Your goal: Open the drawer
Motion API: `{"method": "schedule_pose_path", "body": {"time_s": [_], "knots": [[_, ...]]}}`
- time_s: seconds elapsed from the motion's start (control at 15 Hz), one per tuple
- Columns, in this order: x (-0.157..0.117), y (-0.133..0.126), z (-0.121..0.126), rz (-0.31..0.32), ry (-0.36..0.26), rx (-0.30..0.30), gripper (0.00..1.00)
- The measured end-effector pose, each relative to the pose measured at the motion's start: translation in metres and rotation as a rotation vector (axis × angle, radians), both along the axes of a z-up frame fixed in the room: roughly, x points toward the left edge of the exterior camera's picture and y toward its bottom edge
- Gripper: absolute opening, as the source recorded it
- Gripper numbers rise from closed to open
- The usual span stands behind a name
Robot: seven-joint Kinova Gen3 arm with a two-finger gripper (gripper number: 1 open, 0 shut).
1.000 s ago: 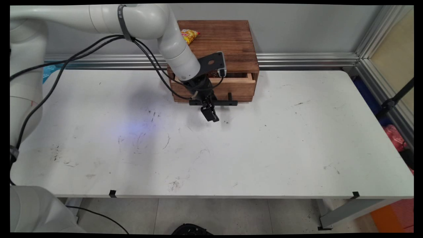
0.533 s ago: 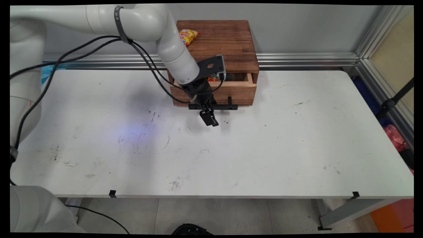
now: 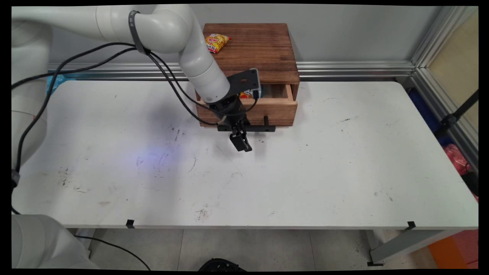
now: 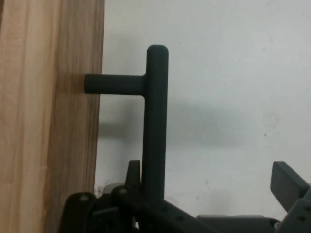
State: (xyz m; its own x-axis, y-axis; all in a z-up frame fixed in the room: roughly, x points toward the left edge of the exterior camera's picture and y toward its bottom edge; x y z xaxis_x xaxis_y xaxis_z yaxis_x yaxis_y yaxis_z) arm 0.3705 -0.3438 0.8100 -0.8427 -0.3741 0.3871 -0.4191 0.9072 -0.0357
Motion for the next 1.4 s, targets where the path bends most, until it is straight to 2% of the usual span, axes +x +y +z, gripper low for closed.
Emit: {"method": "schedule_pose_path", "body": {"time_s": [1.4], "knots": [[-0.033, 0.037, -0.007, 0.03, -0.024, 0.009, 1.0]]}}
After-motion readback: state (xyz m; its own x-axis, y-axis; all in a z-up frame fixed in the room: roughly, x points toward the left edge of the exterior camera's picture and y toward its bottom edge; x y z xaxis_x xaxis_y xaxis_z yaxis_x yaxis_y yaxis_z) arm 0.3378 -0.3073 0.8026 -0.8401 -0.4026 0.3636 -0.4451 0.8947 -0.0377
